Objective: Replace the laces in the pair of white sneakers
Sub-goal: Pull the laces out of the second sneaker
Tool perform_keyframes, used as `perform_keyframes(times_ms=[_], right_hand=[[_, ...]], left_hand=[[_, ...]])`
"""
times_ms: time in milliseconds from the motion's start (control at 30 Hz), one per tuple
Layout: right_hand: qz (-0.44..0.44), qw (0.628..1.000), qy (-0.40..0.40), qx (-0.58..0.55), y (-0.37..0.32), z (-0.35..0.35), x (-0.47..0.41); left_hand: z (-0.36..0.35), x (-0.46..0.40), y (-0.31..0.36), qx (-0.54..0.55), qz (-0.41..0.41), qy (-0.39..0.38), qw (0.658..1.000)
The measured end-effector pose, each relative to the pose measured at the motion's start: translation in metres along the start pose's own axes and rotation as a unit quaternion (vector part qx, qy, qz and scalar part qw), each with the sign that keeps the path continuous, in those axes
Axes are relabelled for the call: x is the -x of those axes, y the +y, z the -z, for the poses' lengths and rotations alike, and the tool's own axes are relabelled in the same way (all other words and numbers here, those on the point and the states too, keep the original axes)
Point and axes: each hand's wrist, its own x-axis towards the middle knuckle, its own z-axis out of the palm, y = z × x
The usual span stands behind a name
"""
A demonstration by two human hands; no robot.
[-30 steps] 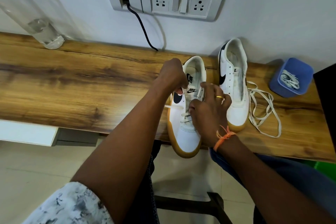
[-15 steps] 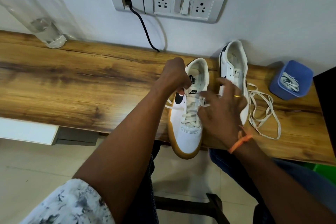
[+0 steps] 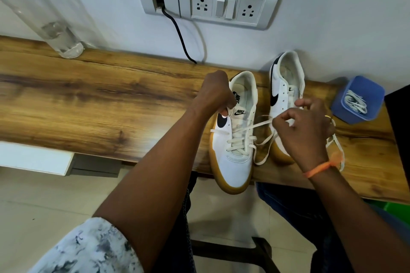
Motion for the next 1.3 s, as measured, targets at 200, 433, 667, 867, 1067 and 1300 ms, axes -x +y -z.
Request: perform_keyframes(times_ms=[200,433,667,867,1067,1300], right_hand=[[0.198,0.971,-0.050,0.125,-0.028,-0.031,0.027],[0.205,0.972,-0.068,0.097,-0.028,-0.046,0.025],[0.108,0.986,-0.057,-0.116,-0.021,-0.031,0.011],[0.120,0.985,-0.095,-0.075,-0.009,-0.027,0.004],[0.195,0.975,-0.091,0.045,-0.018,-0.036,0.014],[0.182,0.978,-0.084,0.059,-0.024,-0.037,0.014]], left_hand=[[-0.001,0.000,0.001,-0.003,-0.006,0.012,1.000],[-0.002,0.001,0.004,-0.005,-0.035,0.012,0.999],[-0.002,0.000,0.006,-0.016,-0.045,0.024,0.999],[-0.003,-0.003,0.004,-0.030,-0.058,0.030,0.997],[-0.004,-0.005,0.001,-0.031,-0.045,0.043,0.998],[-0.006,-0.008,-0.004,-0.052,-0.053,0.056,0.996]])
